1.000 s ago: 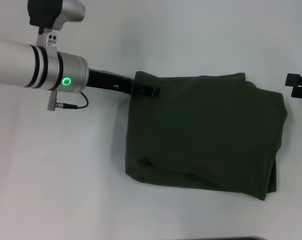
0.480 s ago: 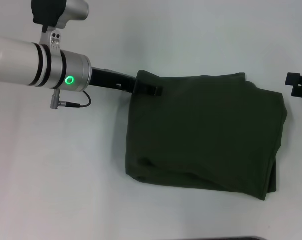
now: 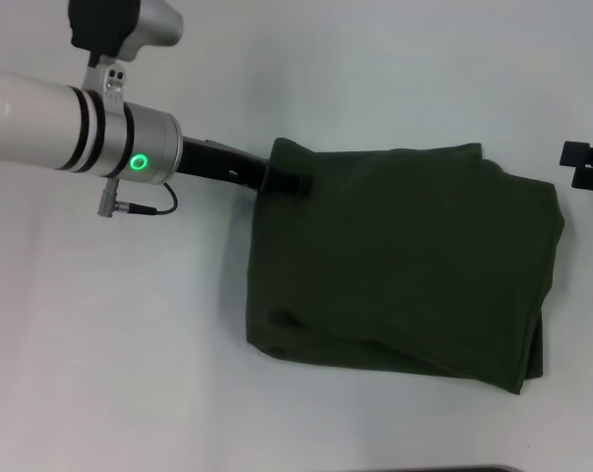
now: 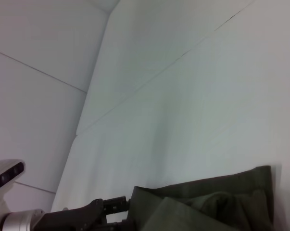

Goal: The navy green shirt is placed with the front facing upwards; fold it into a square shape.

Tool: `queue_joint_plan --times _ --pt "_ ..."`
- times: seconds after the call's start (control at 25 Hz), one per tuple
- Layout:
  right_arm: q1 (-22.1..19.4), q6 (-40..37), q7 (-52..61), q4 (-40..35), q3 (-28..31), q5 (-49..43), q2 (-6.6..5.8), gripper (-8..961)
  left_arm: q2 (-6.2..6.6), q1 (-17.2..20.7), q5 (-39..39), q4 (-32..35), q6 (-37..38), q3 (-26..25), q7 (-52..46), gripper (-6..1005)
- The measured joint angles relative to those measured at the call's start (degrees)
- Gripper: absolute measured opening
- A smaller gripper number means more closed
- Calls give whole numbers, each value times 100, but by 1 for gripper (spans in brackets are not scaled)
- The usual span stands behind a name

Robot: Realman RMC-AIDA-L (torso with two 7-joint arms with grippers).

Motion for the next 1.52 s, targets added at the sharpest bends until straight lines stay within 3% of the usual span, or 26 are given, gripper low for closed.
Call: queue_joint_plan --times 0.32,0.72,0.84,1.32,1.52 --pt "-4 -6 4 0 0 5 -8 858 -3 -29 0 -32 4 70 -58 676" --pt "-37 -10 -11 0 0 5 -20 858 -14 -51 -15 -15 -79 71 -61 228" --pt "-44 -10 -24 0 0 5 -20 858 -14 -35 -34 -6 -114 64 -61 17" --pt "-54 -9 -62 3 0 4 -12 857 9 320 -43 -351 -33 -77 -148 20" --pt "-51 -6 -64 16 0 4 -8 857 118 562 -38 -642 279 -349 -149 19"
